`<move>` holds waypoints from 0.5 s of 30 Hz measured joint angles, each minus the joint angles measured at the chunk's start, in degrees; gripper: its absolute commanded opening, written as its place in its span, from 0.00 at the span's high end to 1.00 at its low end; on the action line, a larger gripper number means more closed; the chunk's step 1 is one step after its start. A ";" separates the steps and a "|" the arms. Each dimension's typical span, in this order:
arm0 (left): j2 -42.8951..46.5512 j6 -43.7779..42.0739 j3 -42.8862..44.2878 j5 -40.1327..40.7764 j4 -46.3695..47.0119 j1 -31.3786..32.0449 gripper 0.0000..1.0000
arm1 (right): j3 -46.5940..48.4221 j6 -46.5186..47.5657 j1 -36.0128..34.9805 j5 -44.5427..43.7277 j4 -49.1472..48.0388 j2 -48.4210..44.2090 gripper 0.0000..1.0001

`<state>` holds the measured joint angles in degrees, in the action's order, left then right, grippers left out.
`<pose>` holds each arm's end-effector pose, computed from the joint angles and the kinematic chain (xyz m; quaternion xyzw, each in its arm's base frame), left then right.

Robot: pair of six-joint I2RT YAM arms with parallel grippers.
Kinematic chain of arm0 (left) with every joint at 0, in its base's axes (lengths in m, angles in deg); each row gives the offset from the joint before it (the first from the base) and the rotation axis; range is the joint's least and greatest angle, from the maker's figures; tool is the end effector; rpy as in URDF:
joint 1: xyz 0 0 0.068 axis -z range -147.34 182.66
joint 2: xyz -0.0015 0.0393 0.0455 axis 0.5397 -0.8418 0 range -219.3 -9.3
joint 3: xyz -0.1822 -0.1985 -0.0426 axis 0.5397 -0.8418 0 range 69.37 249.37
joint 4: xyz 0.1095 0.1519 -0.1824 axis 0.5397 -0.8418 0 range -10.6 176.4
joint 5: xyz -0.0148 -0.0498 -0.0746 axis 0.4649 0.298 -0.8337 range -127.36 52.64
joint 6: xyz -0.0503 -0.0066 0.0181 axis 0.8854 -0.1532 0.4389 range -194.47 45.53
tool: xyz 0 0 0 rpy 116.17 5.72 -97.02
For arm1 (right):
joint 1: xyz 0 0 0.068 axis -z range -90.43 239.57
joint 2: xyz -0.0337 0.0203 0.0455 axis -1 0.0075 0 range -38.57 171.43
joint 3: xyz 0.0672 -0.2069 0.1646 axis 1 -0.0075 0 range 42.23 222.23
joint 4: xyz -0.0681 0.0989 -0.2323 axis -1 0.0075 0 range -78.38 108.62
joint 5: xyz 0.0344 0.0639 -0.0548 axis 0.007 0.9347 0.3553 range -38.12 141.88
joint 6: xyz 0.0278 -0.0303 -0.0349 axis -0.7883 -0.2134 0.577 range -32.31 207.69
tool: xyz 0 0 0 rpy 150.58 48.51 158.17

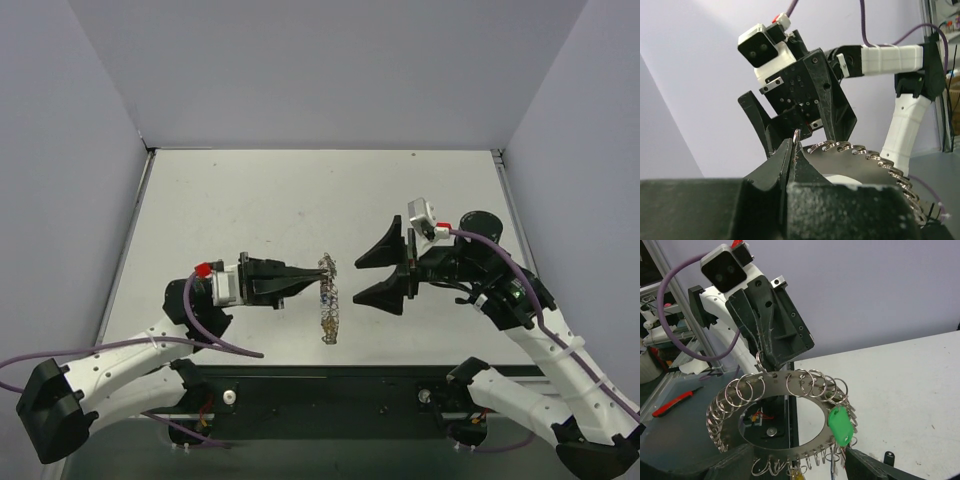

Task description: Put the keys on the keyring

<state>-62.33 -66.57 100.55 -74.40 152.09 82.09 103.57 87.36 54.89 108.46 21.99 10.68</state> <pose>0.1039 -0.1543 0.3598 0.4050 0.2441 -0.5277 0.7057 0.1216 0.1202 0.4262 -0.5060 0.4856 0.5049 0.5033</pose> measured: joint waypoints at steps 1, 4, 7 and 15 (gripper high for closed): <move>-0.07 1.49 0.63 0.87 -0.46 -0.15 1.00 | -0.46 -0.79 0.00 0.26 -1.18 0.00 0.36; -1.20 6.67 1.40 2.43 -0.96 -0.90 1.00 | -2.32 -3.87 -0.09 0.76 -6.36 -0.02 0.43; -3.21 12.26 2.36 2.97 -2.21 -2.29 1.00 | -3.61 -6.80 -0.28 0.79 -10.97 0.02 0.43; -6.40 22.88 5.22 2.69 -5.97 -4.92 1.00 | -4.39 -12.52 -0.31 0.79 -21.38 1.07 0.55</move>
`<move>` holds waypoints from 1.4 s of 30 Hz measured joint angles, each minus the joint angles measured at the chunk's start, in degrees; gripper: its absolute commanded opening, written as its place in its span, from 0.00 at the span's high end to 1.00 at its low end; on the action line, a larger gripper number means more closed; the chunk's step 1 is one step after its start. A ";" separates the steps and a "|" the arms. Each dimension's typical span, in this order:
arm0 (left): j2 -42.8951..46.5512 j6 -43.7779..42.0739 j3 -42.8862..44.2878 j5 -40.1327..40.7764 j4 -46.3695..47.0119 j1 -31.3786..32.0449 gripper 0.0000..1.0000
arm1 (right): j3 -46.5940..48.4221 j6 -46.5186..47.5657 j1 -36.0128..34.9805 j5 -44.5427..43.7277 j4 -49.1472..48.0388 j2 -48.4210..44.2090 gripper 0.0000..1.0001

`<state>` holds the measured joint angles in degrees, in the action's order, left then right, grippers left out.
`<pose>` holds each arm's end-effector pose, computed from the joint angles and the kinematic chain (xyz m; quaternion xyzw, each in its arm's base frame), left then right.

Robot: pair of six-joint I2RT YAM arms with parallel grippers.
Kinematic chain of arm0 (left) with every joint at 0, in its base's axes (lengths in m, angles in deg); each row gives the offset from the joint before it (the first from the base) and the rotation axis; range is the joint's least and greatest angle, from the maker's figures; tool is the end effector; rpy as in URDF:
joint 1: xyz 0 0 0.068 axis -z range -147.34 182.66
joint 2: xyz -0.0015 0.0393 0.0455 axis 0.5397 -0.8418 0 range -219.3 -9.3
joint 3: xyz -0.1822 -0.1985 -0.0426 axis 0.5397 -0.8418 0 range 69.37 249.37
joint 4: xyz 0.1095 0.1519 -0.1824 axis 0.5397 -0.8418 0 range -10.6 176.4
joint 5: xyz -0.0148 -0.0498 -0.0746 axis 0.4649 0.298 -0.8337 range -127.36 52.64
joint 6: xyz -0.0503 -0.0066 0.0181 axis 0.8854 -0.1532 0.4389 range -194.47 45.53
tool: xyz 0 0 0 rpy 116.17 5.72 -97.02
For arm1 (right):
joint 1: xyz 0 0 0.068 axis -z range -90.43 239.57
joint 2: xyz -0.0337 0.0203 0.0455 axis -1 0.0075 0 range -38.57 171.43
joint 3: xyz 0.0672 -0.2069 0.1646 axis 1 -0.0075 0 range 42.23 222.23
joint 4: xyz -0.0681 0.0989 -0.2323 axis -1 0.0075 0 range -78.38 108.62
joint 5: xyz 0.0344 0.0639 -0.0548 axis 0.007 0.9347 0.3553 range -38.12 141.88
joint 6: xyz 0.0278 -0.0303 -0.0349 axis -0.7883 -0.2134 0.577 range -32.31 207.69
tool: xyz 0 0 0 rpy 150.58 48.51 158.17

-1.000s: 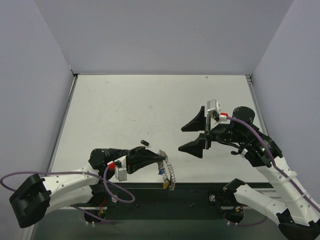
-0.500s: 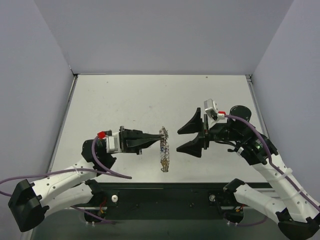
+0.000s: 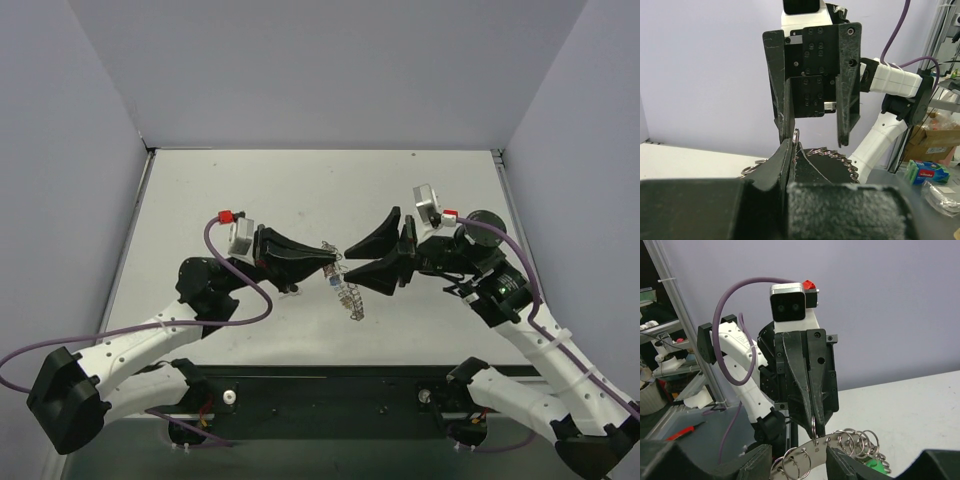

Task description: Put the keys on the keyring

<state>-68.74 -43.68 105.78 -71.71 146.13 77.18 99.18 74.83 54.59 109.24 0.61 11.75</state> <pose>0.1410 -0.1669 0.3619 0.3132 0.3940 -0.6265 0.5951 0.1277 0.1259 0.4328 -0.4795 0.4341 0.5461 0.5324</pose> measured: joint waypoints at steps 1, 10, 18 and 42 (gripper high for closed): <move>0.00 0.55 0.20 -0.07 -0.33 0.00 1.00 | -0.17 -0.68 0.00 -0.11 -1.07 0.31 0.56; 0.00 2.29 1.07 -1.62 -2.58 -0.37 1.00 | -0.59 -2.67 0.00 -1.84 -4.79 1.95 0.64; -0.04 3.28 1.07 -2.99 -2.62 -0.85 1.00 | -0.59 -4.02 0.00 -2.38 -6.88 4.28 0.86; 2.21 -11.47 12.41 -6.03 -35.41 -1.49 0.83 | 4.46 3.61 0.44 0.57 5.27 6.78 1.00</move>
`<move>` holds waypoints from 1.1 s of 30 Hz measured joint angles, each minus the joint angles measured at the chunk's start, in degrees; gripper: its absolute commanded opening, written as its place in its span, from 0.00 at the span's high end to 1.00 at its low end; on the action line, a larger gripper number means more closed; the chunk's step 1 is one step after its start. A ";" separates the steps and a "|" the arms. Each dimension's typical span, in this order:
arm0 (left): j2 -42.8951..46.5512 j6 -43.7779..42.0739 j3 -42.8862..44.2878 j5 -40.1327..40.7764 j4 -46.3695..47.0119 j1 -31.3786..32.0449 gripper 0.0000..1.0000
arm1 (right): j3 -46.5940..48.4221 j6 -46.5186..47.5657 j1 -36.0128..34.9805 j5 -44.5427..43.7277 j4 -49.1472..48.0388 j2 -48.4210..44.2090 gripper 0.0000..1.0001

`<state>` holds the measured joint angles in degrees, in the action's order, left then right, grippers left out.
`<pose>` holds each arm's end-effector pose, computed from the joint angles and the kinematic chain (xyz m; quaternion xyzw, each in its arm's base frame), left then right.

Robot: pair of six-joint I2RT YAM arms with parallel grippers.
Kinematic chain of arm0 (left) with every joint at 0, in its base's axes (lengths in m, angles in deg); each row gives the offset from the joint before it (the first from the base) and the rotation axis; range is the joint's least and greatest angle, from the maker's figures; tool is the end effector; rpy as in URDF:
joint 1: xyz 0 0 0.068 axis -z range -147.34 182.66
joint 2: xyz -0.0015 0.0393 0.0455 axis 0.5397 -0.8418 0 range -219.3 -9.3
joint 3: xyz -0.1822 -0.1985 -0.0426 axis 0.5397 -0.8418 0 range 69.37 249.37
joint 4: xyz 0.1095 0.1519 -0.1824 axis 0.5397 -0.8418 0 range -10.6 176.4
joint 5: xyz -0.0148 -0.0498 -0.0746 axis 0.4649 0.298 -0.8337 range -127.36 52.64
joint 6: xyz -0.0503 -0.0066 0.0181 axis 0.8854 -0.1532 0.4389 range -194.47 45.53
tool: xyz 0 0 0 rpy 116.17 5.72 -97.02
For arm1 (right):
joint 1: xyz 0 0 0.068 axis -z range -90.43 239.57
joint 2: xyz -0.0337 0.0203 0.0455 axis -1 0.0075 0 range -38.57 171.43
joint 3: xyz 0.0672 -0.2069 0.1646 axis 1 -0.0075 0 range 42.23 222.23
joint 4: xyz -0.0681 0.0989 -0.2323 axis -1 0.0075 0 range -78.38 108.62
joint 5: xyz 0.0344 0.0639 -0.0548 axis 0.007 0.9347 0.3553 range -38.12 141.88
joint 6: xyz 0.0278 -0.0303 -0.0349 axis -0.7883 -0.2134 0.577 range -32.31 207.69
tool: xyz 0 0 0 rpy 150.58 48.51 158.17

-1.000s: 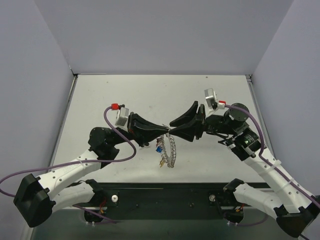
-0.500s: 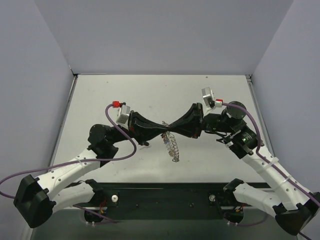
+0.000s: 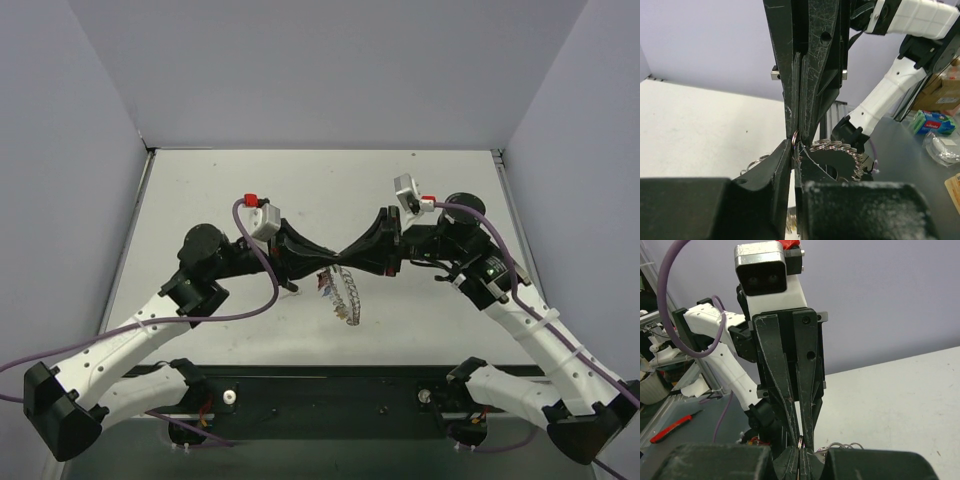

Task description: Put the keys on the keyring

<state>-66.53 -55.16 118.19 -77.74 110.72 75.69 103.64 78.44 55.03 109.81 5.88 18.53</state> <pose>0.1491 -0.1707 0.3867 0.3857 0.4968 -0.5656 0.5334 0.1543 0.1428 0.4296 -0.4851 0.4673 0.5387 0.5060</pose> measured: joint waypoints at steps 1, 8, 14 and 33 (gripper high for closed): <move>-0.02 -0.81 0.52 0.02 -2.01 0.02 0.83 | 0.02 0.35 0.00 0.00 0.59 0.15 1.00; -0.24 -4.20 1.70 0.37 -8.31 0.22 0.83 | 0.63 2.45 0.00 0.04 4.92 1.16 1.00; -1.01 -6.69 3.34 0.70 -12.85 0.46 0.82 | 1.49 4.48 0.00 0.13 7.96 1.97 1.00; -5.38 -15.15 9.11 0.35 -26.16 2.71 1.00 | 4.42 12.50 0.00 -1.66 20.72 3.56 1.00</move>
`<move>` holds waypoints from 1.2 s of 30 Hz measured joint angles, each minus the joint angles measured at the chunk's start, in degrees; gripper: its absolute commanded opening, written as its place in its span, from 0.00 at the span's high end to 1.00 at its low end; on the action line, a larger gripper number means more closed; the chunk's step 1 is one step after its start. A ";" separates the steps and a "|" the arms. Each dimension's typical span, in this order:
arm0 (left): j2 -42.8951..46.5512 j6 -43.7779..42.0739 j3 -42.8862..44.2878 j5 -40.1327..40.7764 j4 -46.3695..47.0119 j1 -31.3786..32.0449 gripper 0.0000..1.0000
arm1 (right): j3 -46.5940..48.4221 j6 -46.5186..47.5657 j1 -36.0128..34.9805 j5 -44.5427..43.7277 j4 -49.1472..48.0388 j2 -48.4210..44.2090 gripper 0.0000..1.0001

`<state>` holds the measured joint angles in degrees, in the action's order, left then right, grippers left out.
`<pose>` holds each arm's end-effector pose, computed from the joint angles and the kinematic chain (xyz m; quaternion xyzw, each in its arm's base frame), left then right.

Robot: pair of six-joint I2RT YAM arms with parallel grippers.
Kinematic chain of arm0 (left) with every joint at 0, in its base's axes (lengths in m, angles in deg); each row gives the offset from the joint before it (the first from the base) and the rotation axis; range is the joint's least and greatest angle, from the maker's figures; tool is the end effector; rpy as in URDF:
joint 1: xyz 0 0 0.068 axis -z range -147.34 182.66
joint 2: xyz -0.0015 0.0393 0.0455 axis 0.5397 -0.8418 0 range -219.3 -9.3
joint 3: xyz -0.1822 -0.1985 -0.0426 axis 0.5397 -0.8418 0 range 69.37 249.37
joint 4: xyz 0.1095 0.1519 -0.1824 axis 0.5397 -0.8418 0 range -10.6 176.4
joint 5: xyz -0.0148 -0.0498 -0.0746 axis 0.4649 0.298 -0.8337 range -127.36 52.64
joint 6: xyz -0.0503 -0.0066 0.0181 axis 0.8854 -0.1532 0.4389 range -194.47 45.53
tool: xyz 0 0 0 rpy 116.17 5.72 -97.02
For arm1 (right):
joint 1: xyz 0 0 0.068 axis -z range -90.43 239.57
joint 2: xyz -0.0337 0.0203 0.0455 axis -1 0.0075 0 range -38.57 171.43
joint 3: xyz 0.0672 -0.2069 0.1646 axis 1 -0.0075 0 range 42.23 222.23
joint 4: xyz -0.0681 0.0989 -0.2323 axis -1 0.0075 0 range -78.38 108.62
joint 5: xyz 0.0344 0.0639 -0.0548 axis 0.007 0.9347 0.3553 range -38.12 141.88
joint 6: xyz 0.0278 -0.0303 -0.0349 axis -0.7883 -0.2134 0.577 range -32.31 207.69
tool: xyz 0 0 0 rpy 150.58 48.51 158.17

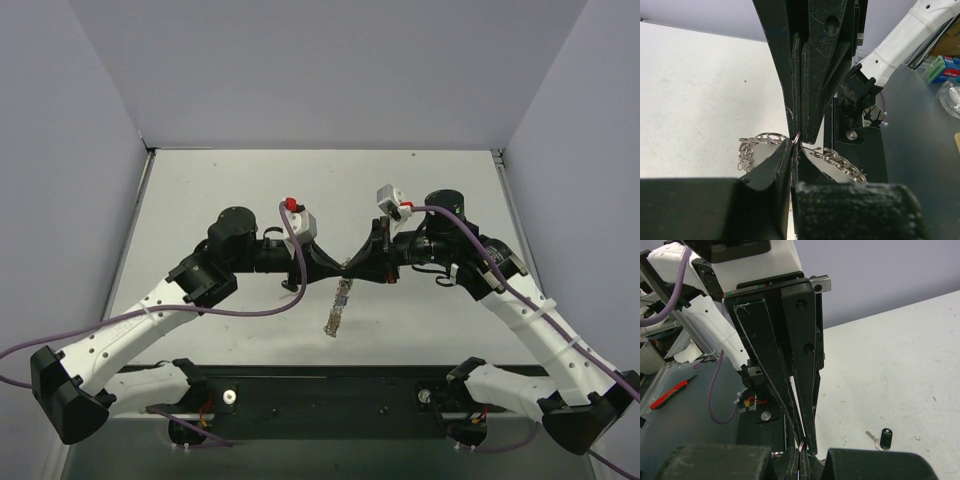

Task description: Put the keys on the keyring

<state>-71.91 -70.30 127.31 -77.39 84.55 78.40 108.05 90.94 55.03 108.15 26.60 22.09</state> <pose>0.1568 -0.1937 0.3762 0.4618 0.5747 -0.4954 0.4594 0.1659 0.1501 0.4094 -0.5057 0.5400 0.5005 0.4495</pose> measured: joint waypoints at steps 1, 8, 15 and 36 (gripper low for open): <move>-0.28 -0.37 0.46 0.04 -0.81 0.13 1.00 | 0.07 0.13 0.00 -0.31 0.46 0.00 1.00; -0.92 -1.42 0.87 2.08 -2.10 0.92 1.00 | 0.31 0.92 -0.17 -3.34 2.23 -0.02 0.77; 1.01 3.23 -7.06 5.92 6.23 1.66 1.00 | -0.15 -0.59 -0.44 -8.79 -1.49 -2.36 0.33; 7.32 13.84 -36.72 -0.02 67.49 1.36 1.00 | -7.76 -4.68 0.02 -20.15 -10.91 -14.97 0.11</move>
<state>-64.58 -56.47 90.59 -77.42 152.05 79.76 100.29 86.26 55.05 88.00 15.69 7.12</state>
